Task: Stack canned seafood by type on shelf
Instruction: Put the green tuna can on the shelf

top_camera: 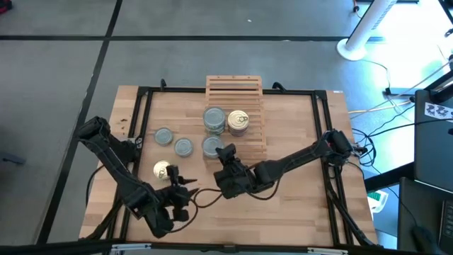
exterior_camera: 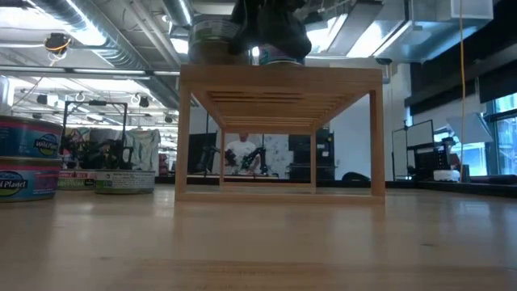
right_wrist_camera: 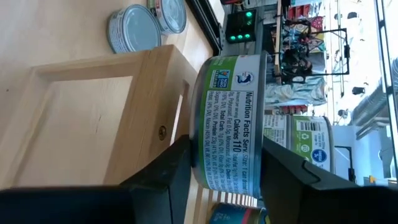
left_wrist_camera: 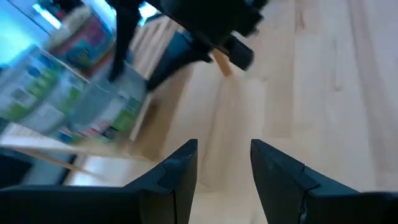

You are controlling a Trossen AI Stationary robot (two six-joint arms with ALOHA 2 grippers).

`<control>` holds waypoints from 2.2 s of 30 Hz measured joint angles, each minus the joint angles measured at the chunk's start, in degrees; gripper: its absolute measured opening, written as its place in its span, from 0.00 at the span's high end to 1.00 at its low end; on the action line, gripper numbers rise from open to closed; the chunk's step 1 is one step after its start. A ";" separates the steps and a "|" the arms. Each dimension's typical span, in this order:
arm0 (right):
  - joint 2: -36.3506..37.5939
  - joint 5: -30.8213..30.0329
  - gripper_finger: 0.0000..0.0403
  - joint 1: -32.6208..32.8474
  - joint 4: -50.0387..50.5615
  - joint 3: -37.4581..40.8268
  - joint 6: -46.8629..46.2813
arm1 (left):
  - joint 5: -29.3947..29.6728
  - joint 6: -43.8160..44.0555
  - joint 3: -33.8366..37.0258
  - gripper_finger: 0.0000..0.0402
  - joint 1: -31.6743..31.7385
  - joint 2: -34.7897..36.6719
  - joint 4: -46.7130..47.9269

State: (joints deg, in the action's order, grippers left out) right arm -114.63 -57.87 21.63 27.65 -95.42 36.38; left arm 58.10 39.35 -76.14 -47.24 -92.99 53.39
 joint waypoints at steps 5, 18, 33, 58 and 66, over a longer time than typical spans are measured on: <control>0.00 0.00 0.62 0.00 0.01 0.00 -0.02 | 0.31 -7.02 0.00 0.64 1.97 -0.04 -0.10; 0.00 2.45 0.62 -0.02 1.83 0.00 -0.07 | 1.62 -13.79 0.00 0.67 10.28 -0.04 -0.27; 0.00 2.45 0.62 -0.02 3.06 0.00 -0.07 | 3.18 -17.85 0.02 0.94 14.89 -0.07 -0.26; 0.00 4.14 0.55 -0.04 3.66 0.00 -0.07 | -0.35 -20.06 0.02 0.99 16.63 -2.23 -0.31; 0.00 4.01 0.41 0.11 3.64 0.00 -0.07 | -0.13 -20.26 0.02 0.99 17.69 -2.23 -0.29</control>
State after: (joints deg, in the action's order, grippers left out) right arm -114.63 -53.86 21.74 31.30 -95.42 36.32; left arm 57.98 19.09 -76.12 -29.55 -95.22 53.10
